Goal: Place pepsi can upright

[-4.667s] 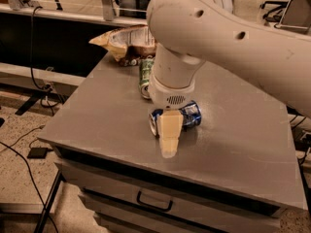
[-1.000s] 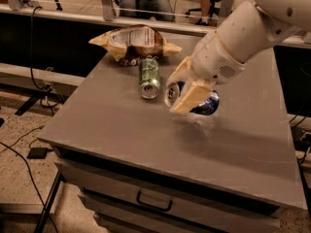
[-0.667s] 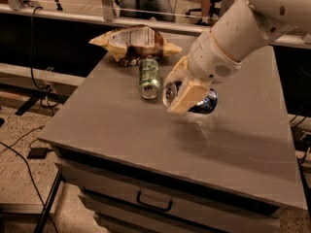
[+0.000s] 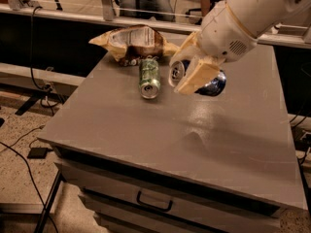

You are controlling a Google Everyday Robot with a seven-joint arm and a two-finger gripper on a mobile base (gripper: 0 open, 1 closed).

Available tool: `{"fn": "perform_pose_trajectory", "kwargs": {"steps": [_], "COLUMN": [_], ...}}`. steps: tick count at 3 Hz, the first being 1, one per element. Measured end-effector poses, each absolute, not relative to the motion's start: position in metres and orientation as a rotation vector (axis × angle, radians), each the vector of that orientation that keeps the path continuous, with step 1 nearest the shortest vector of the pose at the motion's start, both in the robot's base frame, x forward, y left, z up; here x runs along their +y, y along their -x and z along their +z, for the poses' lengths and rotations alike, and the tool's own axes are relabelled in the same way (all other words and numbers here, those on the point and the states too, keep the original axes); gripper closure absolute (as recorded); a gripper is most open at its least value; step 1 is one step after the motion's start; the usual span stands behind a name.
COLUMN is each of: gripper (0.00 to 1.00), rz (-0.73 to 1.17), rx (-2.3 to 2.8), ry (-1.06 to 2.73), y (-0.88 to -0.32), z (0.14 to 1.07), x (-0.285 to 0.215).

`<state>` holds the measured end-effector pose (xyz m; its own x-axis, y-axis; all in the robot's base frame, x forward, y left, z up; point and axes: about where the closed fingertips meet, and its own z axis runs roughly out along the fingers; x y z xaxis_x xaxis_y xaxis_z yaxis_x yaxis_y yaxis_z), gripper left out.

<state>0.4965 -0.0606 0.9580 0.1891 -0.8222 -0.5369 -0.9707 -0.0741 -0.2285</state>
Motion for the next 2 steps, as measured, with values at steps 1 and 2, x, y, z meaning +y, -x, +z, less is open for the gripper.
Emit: {"fn": "perform_pose_trajectory", "kwargs": {"steps": [1,2], "gripper": [1.0,1.0], "rz": [0.336,0.406], "rx": [1.65,1.612], "ry": [1.92,1.868], "y": [-0.5002,-0.5044], "z": [0.9847,0.9917], "x": [-0.0677,-0.0726]}}
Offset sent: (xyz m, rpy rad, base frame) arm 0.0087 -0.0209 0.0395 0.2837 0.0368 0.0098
